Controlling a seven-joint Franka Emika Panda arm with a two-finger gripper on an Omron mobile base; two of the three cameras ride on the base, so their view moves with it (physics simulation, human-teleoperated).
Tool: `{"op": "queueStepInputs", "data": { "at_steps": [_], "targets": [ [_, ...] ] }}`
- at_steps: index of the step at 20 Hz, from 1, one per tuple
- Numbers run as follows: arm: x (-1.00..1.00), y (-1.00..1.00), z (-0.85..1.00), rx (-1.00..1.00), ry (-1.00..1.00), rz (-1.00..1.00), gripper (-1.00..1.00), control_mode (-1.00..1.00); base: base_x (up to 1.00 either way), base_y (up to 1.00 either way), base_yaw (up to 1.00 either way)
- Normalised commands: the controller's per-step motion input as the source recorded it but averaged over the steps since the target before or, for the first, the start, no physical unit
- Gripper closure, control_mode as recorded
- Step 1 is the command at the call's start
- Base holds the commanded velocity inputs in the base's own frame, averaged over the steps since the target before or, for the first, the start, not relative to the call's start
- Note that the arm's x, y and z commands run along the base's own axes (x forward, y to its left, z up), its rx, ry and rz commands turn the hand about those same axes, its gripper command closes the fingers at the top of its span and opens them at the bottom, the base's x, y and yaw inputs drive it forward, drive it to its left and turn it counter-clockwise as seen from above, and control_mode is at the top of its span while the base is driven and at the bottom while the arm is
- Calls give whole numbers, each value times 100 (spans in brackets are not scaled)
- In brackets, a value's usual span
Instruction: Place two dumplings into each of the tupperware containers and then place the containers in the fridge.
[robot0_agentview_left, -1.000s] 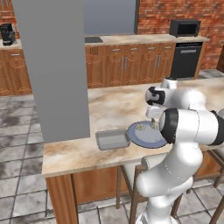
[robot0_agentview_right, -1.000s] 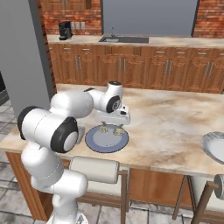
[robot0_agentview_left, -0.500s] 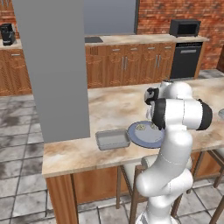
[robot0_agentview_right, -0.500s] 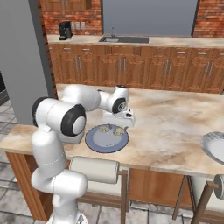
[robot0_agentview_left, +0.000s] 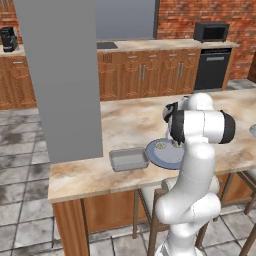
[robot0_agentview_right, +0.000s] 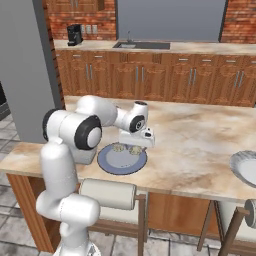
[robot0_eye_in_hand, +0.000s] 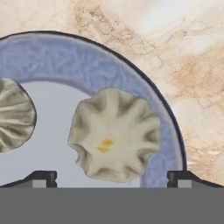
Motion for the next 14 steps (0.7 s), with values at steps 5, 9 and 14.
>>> {"op": "queueStepInputs", "data": {
  "at_steps": [5, 9, 14],
  "targets": [
    [18, 0, -23, 0, 1, 0, -100, -100, 0, 0, 0],
    [29, -13, -6, 1, 0, 0, -100, -100, 0, 0, 0],
    [18, -14, 0, 2, 0, 0, -100, -100, 0, 0, 0]
  ]
}}
